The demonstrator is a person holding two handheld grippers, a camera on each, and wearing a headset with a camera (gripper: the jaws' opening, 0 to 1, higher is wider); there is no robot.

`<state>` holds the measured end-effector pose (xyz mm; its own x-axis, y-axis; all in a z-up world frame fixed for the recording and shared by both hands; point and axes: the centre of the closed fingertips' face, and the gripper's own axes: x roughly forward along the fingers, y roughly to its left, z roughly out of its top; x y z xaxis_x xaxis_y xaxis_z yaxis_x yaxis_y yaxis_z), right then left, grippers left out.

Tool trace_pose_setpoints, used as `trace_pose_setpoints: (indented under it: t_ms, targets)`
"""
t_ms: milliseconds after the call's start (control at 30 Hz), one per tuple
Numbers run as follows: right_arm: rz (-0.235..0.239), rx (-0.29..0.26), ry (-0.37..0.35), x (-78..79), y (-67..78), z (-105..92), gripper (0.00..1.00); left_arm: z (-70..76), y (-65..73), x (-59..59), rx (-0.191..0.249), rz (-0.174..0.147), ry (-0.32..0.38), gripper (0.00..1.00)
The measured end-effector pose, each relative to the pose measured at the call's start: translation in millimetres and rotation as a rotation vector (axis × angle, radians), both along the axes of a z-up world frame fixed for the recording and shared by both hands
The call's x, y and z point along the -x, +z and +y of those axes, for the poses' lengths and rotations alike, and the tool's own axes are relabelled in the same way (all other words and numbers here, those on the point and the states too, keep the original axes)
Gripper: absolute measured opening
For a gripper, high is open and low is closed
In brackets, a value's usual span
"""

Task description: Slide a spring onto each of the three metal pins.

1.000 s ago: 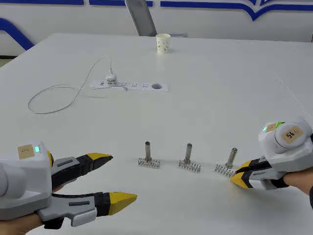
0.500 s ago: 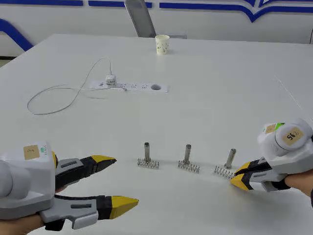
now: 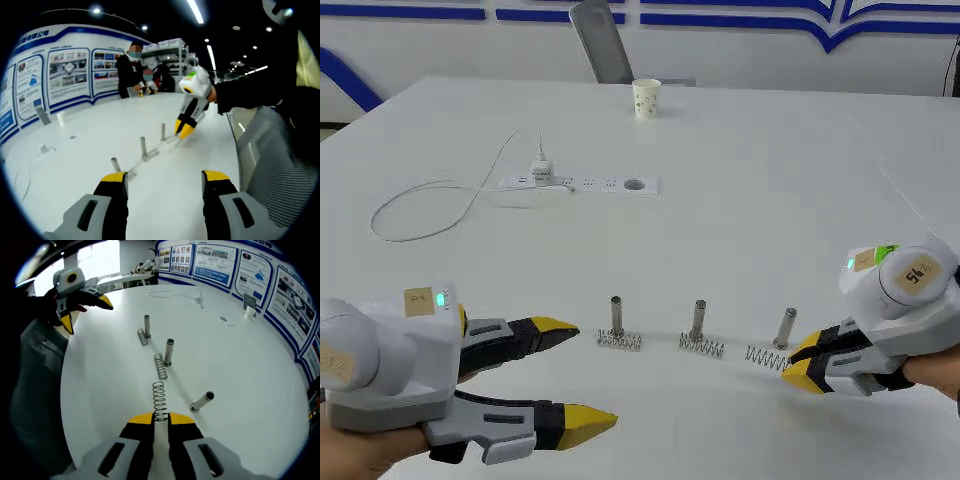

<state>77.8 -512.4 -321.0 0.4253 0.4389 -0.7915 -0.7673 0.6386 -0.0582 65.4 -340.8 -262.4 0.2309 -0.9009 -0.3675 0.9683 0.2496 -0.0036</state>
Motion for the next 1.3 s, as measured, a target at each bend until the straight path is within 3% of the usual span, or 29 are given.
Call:
trace_pose_setpoints:
  t_ms: [233,767,1300]
  targets:
    - [-0.001,0.009,0.047,6.5,7.1,11.5,0.11,-13.6,-3.2,4.1,-0.015,-0.003,-0.047,0.60]
    - [-0.033,0.015,0.149,11.2,28.4,42.2,0.11,-35.4,-0.2,0.2,-0.022,-0.021,-0.104,0.55]
    - [-0.039,0.027,0.262,21.8,40.0,72.3,0.11,-55.8,-4.1,9.0,-0.043,-0.046,-0.170,0.46]
